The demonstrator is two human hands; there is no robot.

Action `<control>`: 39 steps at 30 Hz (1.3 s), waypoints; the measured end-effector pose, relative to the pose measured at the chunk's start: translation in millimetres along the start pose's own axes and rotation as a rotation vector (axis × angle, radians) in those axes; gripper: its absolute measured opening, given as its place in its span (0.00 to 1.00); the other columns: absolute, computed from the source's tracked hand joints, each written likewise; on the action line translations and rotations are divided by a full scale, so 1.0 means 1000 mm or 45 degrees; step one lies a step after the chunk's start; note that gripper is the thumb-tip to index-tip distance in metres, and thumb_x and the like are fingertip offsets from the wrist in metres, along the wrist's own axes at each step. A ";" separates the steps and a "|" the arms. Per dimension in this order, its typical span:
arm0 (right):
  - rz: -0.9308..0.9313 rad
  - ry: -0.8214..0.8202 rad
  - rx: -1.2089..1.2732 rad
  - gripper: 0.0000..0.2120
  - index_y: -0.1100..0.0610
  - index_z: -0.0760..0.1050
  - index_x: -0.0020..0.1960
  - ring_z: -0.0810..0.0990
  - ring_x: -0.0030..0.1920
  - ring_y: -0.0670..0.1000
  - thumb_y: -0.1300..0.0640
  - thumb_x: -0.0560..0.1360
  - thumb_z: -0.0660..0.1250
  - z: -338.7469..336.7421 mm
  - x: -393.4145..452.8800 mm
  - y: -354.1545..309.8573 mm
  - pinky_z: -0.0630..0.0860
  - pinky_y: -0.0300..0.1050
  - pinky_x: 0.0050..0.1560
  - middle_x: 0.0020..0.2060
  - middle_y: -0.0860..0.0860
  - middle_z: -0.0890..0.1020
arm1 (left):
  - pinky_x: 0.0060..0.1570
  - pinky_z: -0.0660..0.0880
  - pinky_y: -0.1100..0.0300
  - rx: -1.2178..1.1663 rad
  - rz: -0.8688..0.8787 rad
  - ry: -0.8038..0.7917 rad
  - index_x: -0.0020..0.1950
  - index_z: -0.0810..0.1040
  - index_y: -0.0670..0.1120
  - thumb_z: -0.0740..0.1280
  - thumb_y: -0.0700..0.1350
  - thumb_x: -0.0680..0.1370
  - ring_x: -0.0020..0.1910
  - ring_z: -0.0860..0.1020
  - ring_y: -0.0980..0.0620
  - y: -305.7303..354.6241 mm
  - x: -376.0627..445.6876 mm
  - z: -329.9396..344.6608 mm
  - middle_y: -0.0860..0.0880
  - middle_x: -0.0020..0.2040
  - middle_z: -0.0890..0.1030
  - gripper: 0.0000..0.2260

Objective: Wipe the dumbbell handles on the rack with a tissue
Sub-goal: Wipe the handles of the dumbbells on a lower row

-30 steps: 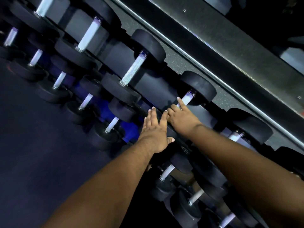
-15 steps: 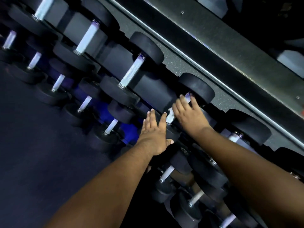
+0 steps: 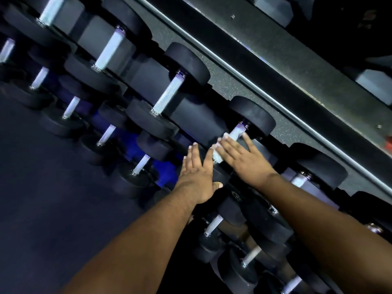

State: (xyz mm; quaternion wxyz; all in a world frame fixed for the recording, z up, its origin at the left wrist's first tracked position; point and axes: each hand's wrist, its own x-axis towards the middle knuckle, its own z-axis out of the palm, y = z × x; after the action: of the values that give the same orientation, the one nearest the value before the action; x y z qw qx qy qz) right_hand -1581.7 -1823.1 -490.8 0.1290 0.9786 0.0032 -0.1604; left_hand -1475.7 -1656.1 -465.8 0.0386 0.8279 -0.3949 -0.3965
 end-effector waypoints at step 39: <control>1.360 0.597 3.330 0.05 0.51 0.76 0.52 0.81 0.49 0.48 0.59 0.79 0.66 -0.010 0.053 -0.024 0.70 0.48 0.61 0.43 0.49 0.84 | 0.78 0.39 0.46 0.004 0.007 0.022 0.81 0.34 0.48 0.67 0.62 0.78 0.79 0.32 0.40 0.001 0.000 -0.002 0.36 0.78 0.28 0.49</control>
State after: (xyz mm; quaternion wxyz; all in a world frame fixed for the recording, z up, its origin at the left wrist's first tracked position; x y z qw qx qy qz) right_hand -1529.9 -1799.3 -504.6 -0.8085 0.2794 -0.4852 0.1814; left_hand -1475.2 -1657.3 -464.3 0.0420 0.8302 -0.3974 -0.3887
